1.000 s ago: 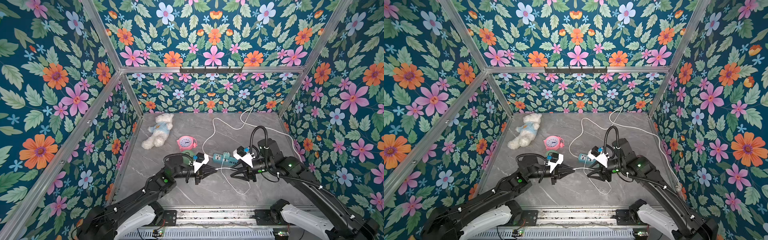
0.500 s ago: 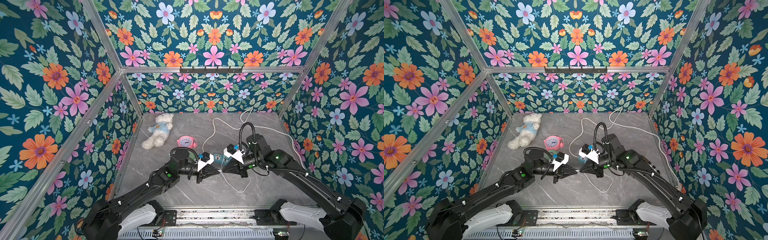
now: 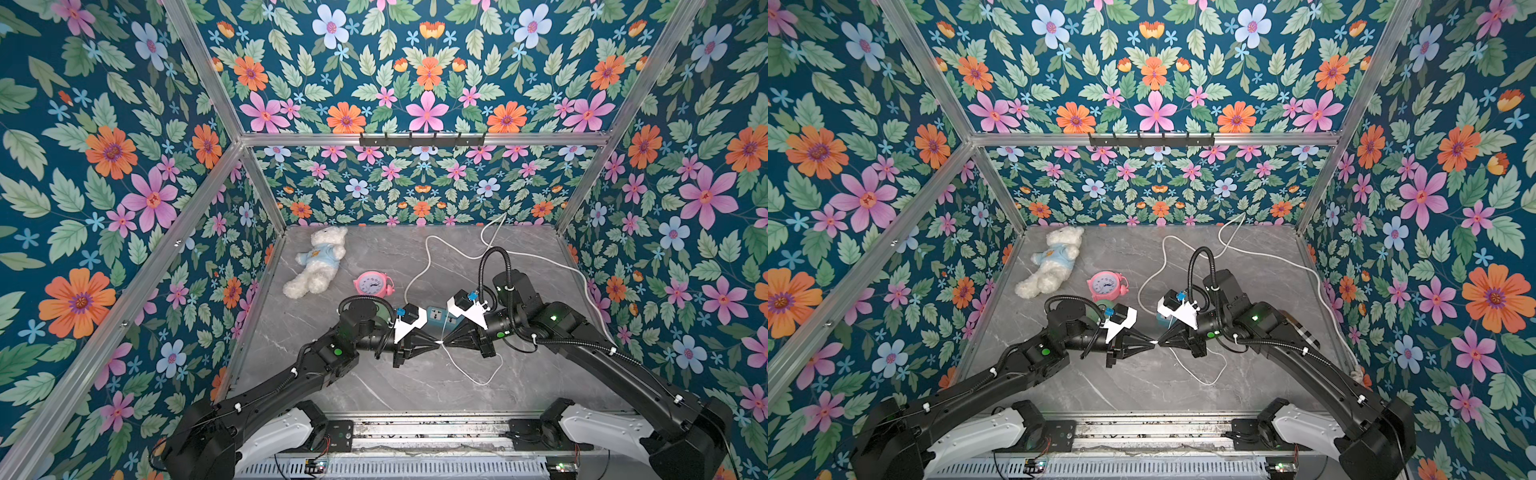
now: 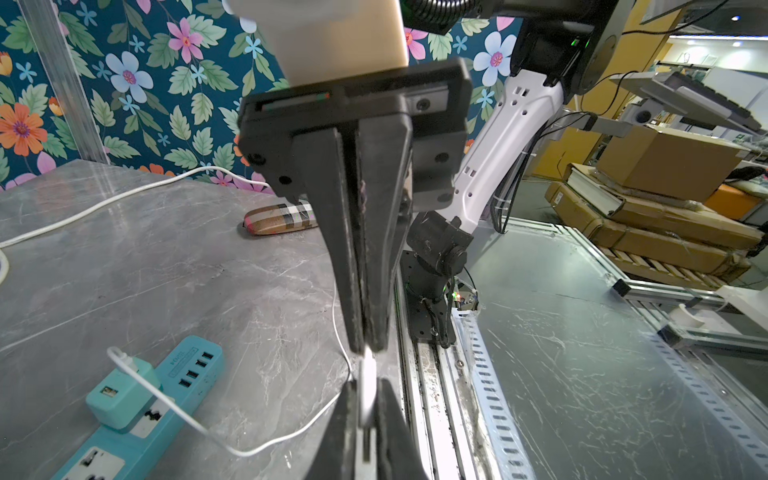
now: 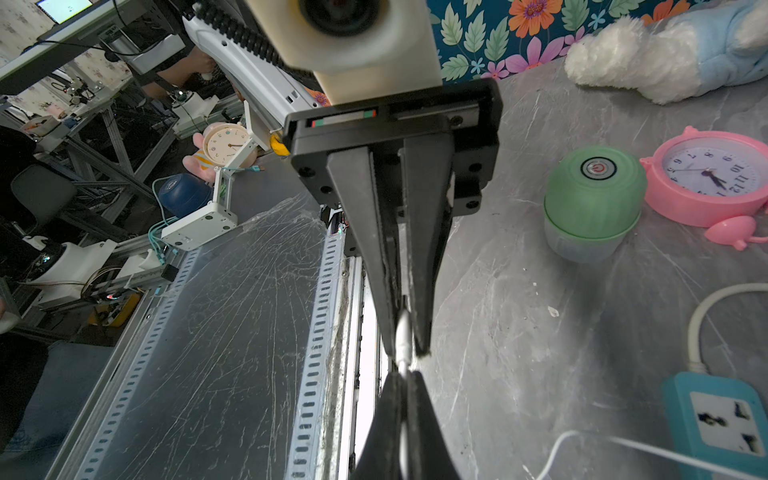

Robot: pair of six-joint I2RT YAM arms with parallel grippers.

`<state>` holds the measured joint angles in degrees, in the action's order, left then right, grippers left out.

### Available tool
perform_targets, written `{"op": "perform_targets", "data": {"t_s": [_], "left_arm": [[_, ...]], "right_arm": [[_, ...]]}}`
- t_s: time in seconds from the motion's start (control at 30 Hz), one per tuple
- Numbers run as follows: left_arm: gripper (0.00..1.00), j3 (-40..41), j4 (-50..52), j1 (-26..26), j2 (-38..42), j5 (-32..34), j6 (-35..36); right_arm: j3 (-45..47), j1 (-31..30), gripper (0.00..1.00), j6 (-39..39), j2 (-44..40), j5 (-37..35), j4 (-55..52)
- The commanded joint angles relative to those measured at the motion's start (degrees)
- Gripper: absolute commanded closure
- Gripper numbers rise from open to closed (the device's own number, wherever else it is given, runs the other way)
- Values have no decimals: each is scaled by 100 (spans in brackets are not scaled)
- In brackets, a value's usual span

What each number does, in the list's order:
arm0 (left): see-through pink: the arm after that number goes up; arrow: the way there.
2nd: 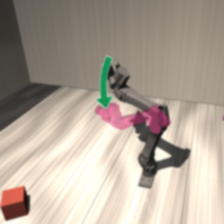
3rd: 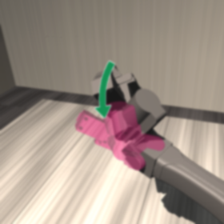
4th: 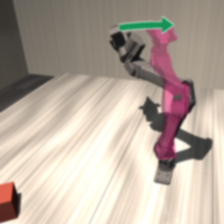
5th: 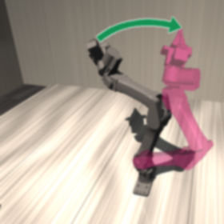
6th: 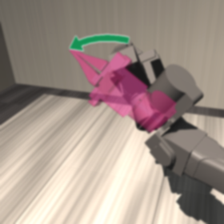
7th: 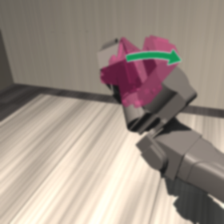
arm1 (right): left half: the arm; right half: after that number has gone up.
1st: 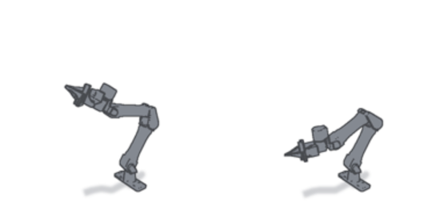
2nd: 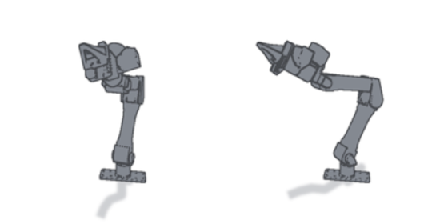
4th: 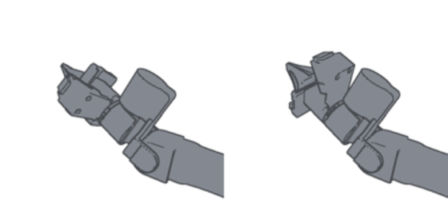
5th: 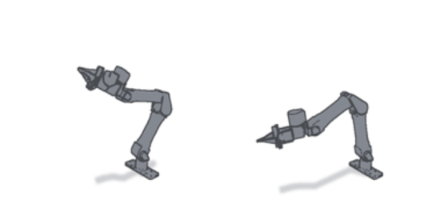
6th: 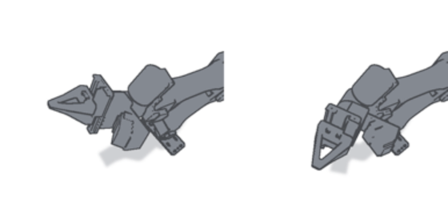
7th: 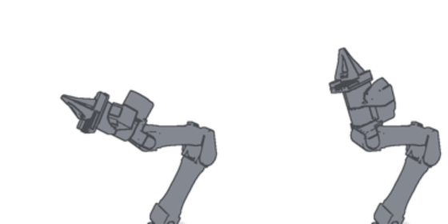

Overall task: Charge the cordless meat grinders
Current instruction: Pick up the charging cable from the center of the board.

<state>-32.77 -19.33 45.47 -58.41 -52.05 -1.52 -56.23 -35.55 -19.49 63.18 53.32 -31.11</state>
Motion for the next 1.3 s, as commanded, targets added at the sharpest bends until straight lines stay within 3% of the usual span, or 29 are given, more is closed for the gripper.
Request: {"op": "perform_targets", "data": {"t_s": [0.0, 0.27, 0.57, 0.67, 0.87, 1.0, 1.17, 1.27], "left_arm": [[78, 77, -244, -4, 101, 129, -161], [80, 175, -355, -21, 210, 158, -305], [99, 168, -440, -28, 130, 28, -349], [100, 166, -440, -37, 128, 0, -353], [100, 132, -449, -54, 53, -99, -496], [100, 31, -504, -120, -180, -424, -1222], [100, -26, -657, -202, -409, -809, -2066], [100, -59, -648, -222, -482, -909, -2296]], "right_arm": [[49, 4, 100, 78, -68, 37, 115], [96, 4, 100, 203, -95, -11, 160], [85, 4, 100, 313, 10, 21, 274], [85, 5, 100, 353, 41, 30, 348], [69, -7, 67, 291, 16, -236, 404], [101, -46, 61, -626, -312, -1051, 264], [144, -494, 61, -2567, -585, -2205, -194], [190, -659, 61, -3215, -665, -2669, -168]]}}
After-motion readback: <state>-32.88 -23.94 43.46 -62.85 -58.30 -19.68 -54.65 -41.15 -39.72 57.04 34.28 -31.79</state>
